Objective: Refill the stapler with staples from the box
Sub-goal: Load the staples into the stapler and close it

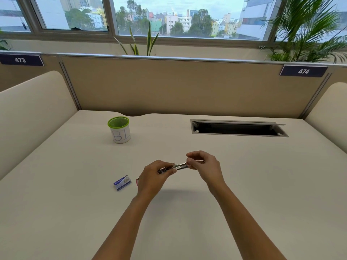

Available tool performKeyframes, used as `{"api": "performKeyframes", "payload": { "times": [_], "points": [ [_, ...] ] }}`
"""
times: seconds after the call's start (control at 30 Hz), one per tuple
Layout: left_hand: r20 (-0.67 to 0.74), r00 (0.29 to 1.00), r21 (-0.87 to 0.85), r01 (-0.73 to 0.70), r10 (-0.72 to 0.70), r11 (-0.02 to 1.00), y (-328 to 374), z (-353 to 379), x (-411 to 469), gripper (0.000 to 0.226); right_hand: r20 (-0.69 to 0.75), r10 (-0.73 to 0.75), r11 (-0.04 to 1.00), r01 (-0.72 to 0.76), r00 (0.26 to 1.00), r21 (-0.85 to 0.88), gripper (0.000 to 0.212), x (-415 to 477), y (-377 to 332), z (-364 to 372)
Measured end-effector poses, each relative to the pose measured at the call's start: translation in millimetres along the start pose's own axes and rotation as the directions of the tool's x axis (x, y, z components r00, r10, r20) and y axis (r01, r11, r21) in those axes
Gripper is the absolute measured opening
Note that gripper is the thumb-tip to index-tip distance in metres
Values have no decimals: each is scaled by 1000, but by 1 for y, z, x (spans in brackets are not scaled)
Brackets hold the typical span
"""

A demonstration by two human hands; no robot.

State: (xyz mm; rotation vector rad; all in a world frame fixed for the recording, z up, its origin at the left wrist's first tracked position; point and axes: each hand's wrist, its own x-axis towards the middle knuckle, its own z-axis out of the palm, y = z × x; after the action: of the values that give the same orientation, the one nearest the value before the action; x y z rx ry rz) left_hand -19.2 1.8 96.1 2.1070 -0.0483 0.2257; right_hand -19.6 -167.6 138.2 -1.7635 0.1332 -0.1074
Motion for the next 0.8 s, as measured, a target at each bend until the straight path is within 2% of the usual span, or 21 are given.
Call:
{"api": "performKeyframes", "payload": {
  "times": [0.17, 0.37, 0.5, 0.63, 0.8],
  "points": [
    [35, 999, 6, 11, -11, 1000, -1, -4, 1, 9, 16, 0, 997, 1, 1000, -83, 6, 0, -1, 0],
    [62, 998, 26, -30, 29, 999, 0, -5, 2, 9, 85, 24, 988, -11, 996, -153, 12, 1, -1, 0],
    [87, 995, -14, -46, 47, 999, -1, -5, 2, 18, 115, -140, 947, 167, 983, -276, 15, -1, -2, 2],
    [119, 993, -86, -4, 14, 996, -3, -4, 3, 13, 216, -341, 827, 402, 915, -394, 15, -4, -3, 4],
    [128, 992, -124, 8, 8, 992, -4, -3, 2, 12, 306, -406, 711, 508, 861, -486, 9, -4, -2, 4]
  ]
}}
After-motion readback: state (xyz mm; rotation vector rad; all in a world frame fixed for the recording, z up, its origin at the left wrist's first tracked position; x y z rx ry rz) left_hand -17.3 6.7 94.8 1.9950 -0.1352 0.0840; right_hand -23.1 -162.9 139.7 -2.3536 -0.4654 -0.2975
